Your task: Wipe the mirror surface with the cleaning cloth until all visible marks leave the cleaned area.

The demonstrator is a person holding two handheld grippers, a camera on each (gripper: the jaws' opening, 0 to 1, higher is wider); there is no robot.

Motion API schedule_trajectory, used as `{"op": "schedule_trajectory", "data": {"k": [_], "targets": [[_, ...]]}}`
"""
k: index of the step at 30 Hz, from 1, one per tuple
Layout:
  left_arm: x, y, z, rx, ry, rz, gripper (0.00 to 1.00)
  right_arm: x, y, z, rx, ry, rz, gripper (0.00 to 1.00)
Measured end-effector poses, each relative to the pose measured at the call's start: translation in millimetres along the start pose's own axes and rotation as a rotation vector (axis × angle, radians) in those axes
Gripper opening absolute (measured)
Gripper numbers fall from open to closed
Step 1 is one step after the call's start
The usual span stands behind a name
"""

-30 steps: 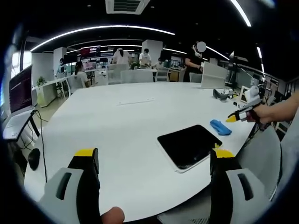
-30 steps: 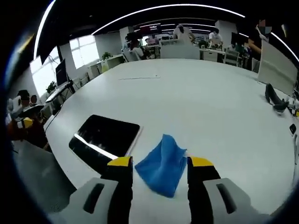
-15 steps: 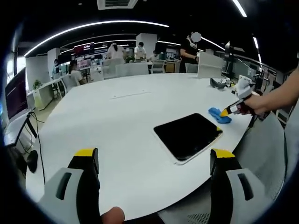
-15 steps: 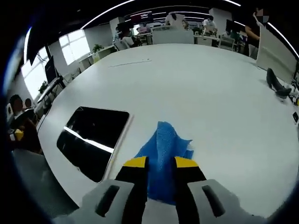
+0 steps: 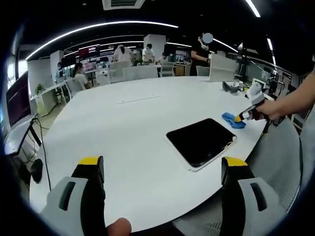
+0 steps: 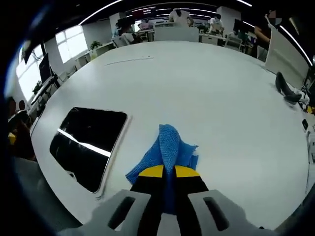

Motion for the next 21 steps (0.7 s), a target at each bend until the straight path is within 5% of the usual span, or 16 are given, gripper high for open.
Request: {"op": "schedule_trajectory", "data": {"k": [21], "targets": [[-9,15.6,6.1,0.004,-0.016,0.027,0.99,-12,31,58.6,0.12,-0.034,0.106,0.0]]}}
Point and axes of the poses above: the point that each gripper's makers call its tool centre point, and the gripper's own axes: x roughly forward along the fingers, y roughly to its left, z roughly out of its top, the point moved 1 cm from there along -x, roughly backward along the fingers, and after that the axes turned 9 degrees about -y, right-handed, at the moved point
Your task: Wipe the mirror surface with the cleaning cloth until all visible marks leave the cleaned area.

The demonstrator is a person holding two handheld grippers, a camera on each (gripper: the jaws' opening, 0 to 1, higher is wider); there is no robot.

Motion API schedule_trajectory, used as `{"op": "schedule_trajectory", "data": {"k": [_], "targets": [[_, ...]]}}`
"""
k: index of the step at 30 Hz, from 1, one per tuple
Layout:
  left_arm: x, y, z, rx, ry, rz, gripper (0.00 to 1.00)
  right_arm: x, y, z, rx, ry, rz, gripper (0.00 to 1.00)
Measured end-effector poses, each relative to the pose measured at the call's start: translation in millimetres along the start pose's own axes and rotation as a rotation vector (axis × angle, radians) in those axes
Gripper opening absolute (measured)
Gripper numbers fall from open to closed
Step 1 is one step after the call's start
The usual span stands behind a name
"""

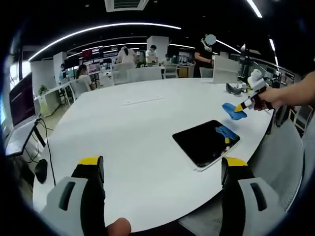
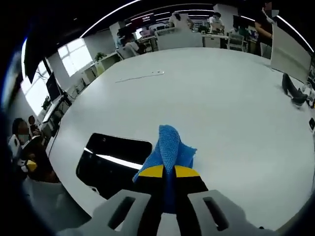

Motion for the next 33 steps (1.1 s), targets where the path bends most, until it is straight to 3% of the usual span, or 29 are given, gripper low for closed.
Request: {"op": "schedule_trajectory", "data": {"k": [5,13,22,26,29,33], "targets": [[1,14.0,-1.6,-0.02,0.011,-0.008,0.99,10,9,1.6,0.039,0.019,-0.007,0.0],[1,21.8,7.9,-0.018,0.006,-0.029,0.99,36,29,4.2,-0.011,0.031,0.003,0.0],[3,34.3,7.7,-0.023,0.013,-0.025,0.99,63,40,-3.1,0.005,0.064,-0.006,0.0],[6,34.0,5.4,-0.011,0.02,-0.041,0.99,70,39,-6.3,-0.009,0.062,-0.016,0.0],[9,34.6,2.8,-0.019,0.029,-0.045,0.99,72,39,-6.1,0.029,0.041,-0.036,0.0],[12,28.9,1.9,-0.013,0.029,-0.058,0.99,73,40,-14.5,0.011,0.072,-0.035,0.0]]}}
Point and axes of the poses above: the point that each gripper's makers call its tool centre point, and the gripper's own axes: x roughly forward along the fingers, y roughly to its left, z roughly out of its top, the point moved 1 cm from there along -x, roughly backward along the fingers, and after that the axes turned 9 degrees about -y, right-handed, at the moved point
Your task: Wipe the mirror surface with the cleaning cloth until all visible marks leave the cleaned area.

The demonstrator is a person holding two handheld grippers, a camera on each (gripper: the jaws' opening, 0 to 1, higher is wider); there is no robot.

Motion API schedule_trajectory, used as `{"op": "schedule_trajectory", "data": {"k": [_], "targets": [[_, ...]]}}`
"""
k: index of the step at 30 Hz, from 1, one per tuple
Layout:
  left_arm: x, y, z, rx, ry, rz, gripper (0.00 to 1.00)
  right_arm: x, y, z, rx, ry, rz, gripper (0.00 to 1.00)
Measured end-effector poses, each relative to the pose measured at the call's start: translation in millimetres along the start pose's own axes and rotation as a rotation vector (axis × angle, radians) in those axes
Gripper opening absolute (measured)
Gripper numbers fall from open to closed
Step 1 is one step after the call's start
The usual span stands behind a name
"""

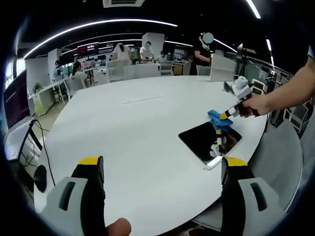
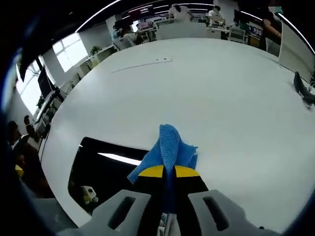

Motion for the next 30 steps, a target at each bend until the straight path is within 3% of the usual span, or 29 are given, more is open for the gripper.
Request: {"op": "schedule_trajectory", "data": {"k": [12,30], "targets": [[-5,1.3,-2.2,0.002,0.009,0.007,0.99,5,12,2.7,0.005,0.012,0.021,0.0],[-1,4.7,-6.2,0.007,0.028,-0.01,0.99,22,69,5.5,-0.004,0.037,0.102,0.0]]}}
Point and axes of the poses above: the point that each gripper's makers call its tool centre point, and the gripper's own axes: x roughly forward along the fingers, y roughly to its left, z roughly out of its top, the point moved 1 cm from there along -x, roughly backward along the fingers, and after that the axes turned 9 degrees about -y, right-handed, at the moved point
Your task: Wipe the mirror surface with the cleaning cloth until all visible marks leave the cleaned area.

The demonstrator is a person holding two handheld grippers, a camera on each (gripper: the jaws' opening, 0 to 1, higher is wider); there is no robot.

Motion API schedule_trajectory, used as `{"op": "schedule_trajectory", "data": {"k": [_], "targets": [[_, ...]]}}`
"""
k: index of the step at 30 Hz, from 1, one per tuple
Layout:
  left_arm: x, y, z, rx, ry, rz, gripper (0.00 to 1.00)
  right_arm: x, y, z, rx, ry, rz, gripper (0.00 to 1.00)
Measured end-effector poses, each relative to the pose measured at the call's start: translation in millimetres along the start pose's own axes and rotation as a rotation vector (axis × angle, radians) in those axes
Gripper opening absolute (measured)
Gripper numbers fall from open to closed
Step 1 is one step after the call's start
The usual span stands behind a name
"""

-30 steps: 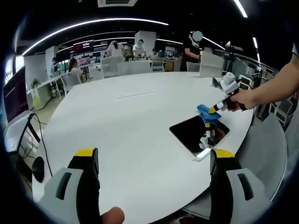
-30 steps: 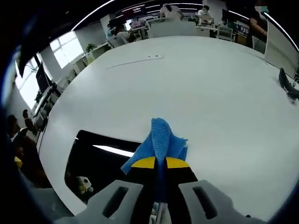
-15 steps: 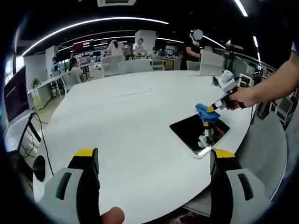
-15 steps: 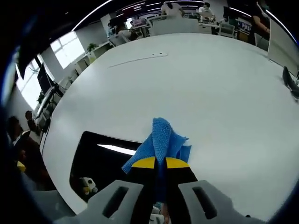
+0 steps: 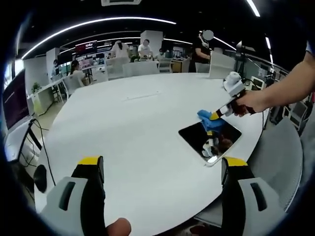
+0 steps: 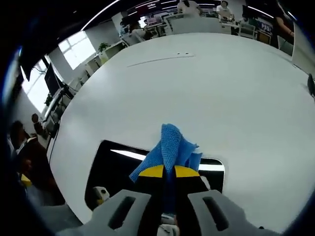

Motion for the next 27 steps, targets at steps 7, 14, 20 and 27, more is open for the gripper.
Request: {"op": "schedule_trajectory", "data": {"k": [7,14,20,27], "targets": [[5,-0.2,-0.4,-0.006,-0.002,-0.013,0.99,8,21,1.6,-0.007,0.007,0.016,0.0],[6,5.2,-3.3,-0.008,0.002,-0.019,0.99,18,41,5.6,0.002,0.02,0.052,0.0],[6,9.2,-5.5,-0.016,0.01,-0.016,0.99,26,59,8.1,-0.029,0.029,0.076,0.0],[6,13.0,-7.0,-0.022,0.012,-0.012,0.99,33,76,9.7,-0.047,0.038,0.102,0.0]]}}
Point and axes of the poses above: the point that each gripper's makers call its tool centre point, and the gripper's own axes: x roughly forward along the fingers, y roughly to its left, z roughly out of its top, the point moved 1 cm from there along -x, roughly backward along the fingers, and after that the axes turned 9 degrees about -y, right-handed, at the moved point
